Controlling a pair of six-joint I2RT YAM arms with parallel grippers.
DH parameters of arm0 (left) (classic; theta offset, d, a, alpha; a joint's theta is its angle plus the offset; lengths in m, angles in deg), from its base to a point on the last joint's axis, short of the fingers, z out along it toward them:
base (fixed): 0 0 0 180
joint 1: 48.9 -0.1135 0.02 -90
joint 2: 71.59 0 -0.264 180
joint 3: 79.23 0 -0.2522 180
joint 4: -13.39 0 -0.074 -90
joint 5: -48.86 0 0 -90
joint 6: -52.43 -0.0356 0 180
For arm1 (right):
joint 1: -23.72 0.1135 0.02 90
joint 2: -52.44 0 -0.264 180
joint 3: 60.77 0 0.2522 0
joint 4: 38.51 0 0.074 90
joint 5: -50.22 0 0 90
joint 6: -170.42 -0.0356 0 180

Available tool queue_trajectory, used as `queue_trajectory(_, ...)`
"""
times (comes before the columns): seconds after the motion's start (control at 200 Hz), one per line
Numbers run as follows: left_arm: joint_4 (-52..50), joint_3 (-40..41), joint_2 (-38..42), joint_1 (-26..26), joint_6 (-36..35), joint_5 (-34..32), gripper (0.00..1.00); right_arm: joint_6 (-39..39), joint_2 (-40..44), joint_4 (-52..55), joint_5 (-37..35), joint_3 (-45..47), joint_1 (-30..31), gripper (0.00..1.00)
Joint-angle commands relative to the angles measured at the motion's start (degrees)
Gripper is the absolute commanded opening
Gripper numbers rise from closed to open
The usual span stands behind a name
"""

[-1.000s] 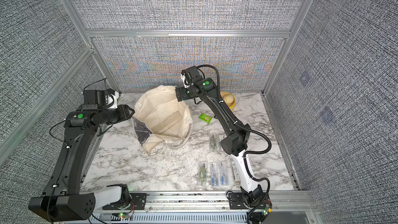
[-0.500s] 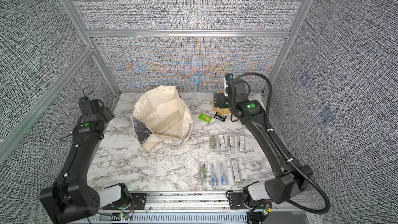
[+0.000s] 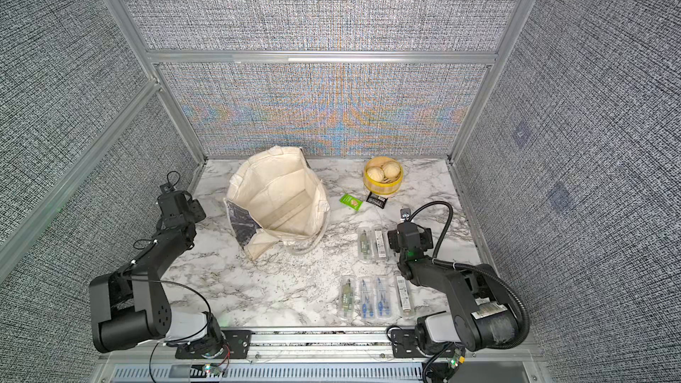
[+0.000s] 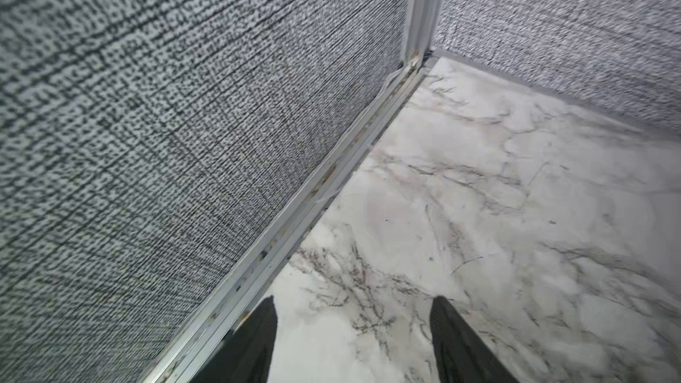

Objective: Take out the compass set from the canvas bag
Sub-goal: Reset both arms

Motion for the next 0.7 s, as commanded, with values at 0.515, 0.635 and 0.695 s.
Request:
queue_trajectory(0.515, 6.3, 4.6, 1.7, 1.8, -4.7, 8.3, 0.65, -3.3, -6.0, -6.8, 8.7, -6.9, -5.9, 0.99)
queue_trajectory(0.635, 6.3, 4.5, 1.4, 1.8, -5.0, 8.4, 0.64, -3.4, -6.3, -6.2, 8.7, -7.3, -6.0, 0.99)
queue_trajectory(0.695, 6.4, 4.6, 1.4, 1.8, -5.0, 8.4, 0.64, -3.4, -6.3, -6.2, 8.7, -7.4, -6.1, 0.99)
